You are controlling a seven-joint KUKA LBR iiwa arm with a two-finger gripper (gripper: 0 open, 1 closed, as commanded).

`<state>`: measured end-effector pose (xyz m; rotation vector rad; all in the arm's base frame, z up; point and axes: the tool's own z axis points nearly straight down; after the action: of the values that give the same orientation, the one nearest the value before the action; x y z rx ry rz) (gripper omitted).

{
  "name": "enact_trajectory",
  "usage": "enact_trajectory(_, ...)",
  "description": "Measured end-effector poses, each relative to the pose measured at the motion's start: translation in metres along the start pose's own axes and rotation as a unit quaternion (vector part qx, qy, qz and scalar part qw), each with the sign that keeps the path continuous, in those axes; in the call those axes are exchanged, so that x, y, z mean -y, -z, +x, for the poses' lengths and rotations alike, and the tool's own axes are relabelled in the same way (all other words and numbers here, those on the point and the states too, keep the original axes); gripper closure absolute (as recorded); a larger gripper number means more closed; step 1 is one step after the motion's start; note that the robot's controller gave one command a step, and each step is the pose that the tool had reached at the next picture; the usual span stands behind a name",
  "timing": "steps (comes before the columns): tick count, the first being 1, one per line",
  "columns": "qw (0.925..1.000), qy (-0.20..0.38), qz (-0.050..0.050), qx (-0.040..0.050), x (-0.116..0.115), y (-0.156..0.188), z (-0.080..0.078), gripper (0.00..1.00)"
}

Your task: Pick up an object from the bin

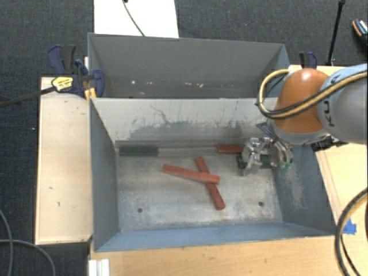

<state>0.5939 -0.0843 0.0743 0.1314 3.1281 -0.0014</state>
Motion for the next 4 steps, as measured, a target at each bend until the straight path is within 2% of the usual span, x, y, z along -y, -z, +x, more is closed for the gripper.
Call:
enact_trajectory(1,1.0,0.001,0.0,-0.0036,0.0,-0.003,0.002,0.0)
enact_trajectory(2,0.9954,0.096,0.001,-0.0015,0.066,-0.003,-0.002,0.0)
enact_trajectory(3,0.9993,0.037,-0.001,-0.004,0.011,-0.003,0.004,0.0)
enact_trajectory(4,0.9993,0.037,-0.001,-0.0009,0.013,0.0,0.002,1.0)
